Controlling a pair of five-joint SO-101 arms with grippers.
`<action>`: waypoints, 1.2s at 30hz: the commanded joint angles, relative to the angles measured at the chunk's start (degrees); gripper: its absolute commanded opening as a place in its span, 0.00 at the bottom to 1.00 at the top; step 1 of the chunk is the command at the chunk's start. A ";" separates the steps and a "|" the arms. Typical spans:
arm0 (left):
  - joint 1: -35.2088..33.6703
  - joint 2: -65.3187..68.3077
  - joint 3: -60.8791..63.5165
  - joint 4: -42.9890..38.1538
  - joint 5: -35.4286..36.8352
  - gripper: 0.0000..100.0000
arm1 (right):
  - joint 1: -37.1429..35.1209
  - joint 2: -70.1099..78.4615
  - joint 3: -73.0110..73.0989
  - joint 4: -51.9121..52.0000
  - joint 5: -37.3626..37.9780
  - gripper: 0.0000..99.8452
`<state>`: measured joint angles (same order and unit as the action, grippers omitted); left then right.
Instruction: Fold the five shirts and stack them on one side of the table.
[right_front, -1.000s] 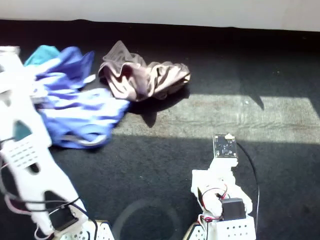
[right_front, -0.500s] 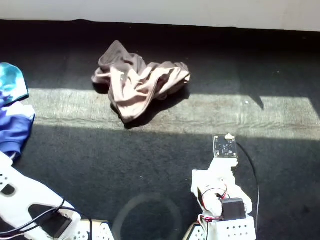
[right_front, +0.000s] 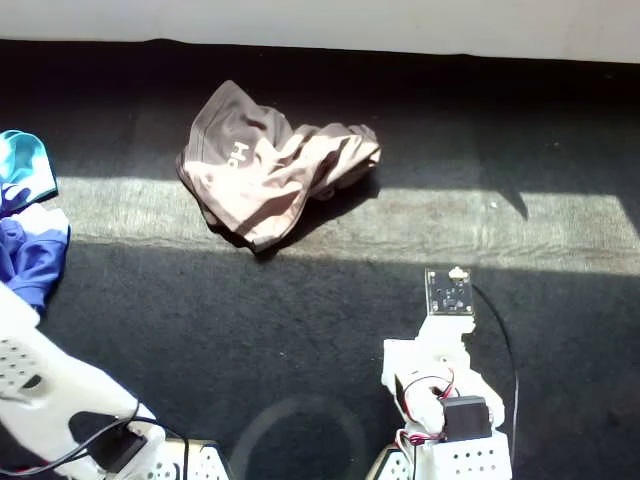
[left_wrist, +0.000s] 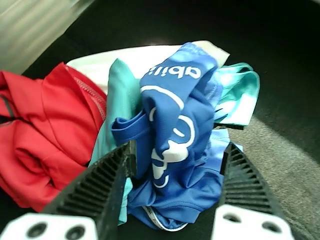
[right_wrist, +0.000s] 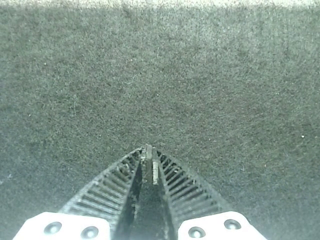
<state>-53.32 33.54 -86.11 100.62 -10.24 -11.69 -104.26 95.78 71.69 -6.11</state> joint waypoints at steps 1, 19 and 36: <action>8.84 -9.01 2.59 0.35 -0.18 0.27 | -0.31 -0.13 7.69 -0.84 -0.26 0.01; 56.48 -25.98 75.12 -15.21 12.48 0.27 | 8.48 0.48 0.66 -12.88 16.88 0.01; 59.65 -21.93 100.62 -49.14 14.68 0.27 | 8.31 22.29 -45.76 -4.79 16.70 0.01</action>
<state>8.31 10.86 15.96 54.29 4.53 -3.78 -91.78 62.02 65.45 10.42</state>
